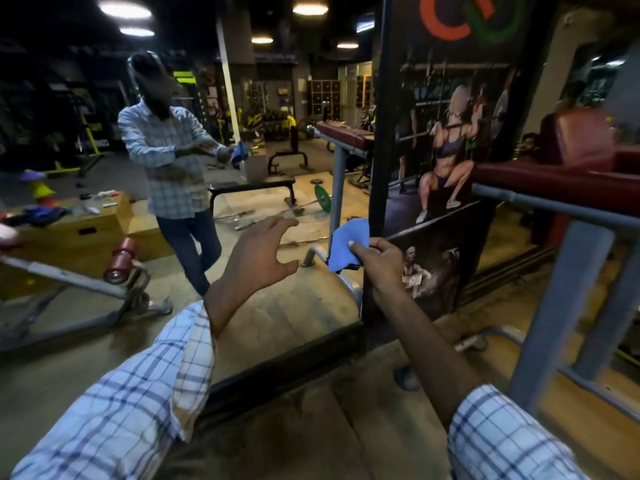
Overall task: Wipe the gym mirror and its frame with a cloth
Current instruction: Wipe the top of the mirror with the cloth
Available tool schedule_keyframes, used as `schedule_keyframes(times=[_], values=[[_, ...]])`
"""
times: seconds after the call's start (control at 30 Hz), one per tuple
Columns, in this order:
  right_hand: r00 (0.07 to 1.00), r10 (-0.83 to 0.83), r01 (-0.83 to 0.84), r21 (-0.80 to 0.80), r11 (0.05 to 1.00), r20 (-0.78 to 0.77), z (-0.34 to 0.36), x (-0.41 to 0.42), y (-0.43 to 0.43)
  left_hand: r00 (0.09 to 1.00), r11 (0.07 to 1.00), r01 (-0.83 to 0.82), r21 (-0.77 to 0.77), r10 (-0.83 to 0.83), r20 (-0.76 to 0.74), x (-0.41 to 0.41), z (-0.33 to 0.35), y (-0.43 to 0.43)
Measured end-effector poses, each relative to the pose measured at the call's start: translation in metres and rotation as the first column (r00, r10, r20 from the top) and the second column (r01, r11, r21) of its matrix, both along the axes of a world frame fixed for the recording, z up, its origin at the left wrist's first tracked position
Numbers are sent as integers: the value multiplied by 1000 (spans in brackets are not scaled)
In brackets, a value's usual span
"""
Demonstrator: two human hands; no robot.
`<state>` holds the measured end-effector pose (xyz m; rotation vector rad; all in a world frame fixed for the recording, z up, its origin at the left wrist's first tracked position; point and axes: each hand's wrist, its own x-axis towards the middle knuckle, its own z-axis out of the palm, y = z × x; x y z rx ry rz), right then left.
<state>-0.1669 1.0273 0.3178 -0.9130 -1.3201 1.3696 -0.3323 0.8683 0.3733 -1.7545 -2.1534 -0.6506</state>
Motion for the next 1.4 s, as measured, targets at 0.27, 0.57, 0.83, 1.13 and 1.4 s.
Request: schedule_keyframes(times=[0.27,0.57,0.83,1.13,1.4], values=[[993,-118,119,33,992,-20,62,-50,138,997,998,53,31,-51,-60,-60,63,138],[988,-118,130,142,981,-96,112,-106,305,989,995,-13,102,28,-145,-112,107,291],[982,-80,130,311,942,-171,190,-165,446,975,974,-66,217,110,-195,-161,172,405],[896,-206,406,540,737,-393,288,-211,530,916,912,-45,407,200,-347,-206,242,485],[890,-245,454,801,390,-385,368,-238,555,867,863,-48,504,287,-408,-223,307,511]])
